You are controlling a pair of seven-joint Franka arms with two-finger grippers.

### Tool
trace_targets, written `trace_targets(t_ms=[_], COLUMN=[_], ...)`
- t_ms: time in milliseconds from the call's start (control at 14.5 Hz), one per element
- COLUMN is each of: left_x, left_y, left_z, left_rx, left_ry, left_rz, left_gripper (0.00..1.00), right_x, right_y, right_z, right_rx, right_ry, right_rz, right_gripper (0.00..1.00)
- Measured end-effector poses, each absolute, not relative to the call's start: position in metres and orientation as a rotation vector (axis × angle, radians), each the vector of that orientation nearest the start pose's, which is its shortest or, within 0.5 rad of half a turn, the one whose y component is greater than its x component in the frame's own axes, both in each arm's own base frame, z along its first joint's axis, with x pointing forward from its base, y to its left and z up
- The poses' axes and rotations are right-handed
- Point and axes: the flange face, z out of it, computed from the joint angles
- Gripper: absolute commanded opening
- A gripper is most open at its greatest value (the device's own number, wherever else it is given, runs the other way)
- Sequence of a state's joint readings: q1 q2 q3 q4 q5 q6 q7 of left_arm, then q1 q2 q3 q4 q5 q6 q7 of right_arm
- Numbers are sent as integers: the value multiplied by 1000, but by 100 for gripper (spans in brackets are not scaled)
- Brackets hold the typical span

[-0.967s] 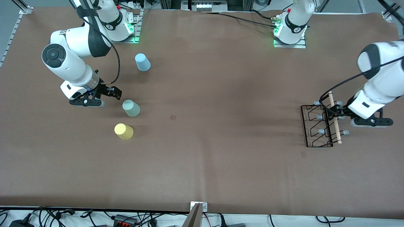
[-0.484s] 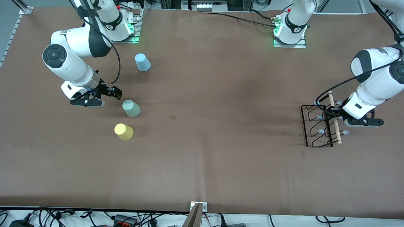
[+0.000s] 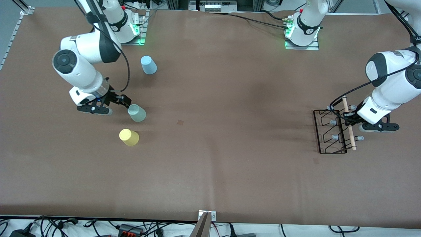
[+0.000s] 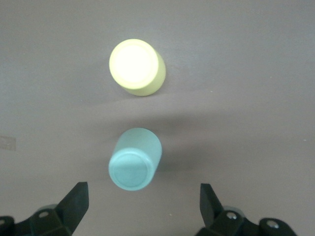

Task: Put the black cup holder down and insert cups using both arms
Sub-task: 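Grasp the teal cup with the right gripper while the left gripper grasps the rack, then carry the rack with the left gripper to the table middle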

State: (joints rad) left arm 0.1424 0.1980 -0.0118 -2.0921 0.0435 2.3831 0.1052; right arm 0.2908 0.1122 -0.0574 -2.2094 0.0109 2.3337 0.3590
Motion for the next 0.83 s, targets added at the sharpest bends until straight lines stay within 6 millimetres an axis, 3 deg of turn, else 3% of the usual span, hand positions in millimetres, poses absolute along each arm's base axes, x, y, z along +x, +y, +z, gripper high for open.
trace_targets(t_ms=[346, 484, 691, 829], left_x=[581, 590, 605, 606], left_y=[76, 66, 7, -54], left_z=[340, 359, 413, 432], left_rx=[-3098, -3102, -3118, -3122], left_ry=[10, 38, 186, 337], left_rz=[-149, -138, -50, -60], left_gripper=[1, 1, 1, 1], right_x=[530, 530, 532, 534], right_y=[134, 134, 134, 134], right_z=[314, 311, 306, 302], right_rx=[-3133, -3134, -3131, -3128], right_ry=[213, 214, 221, 228], right_rz=[-11, -9, -21, -38], right_gripper=[100, 100, 100, 100])
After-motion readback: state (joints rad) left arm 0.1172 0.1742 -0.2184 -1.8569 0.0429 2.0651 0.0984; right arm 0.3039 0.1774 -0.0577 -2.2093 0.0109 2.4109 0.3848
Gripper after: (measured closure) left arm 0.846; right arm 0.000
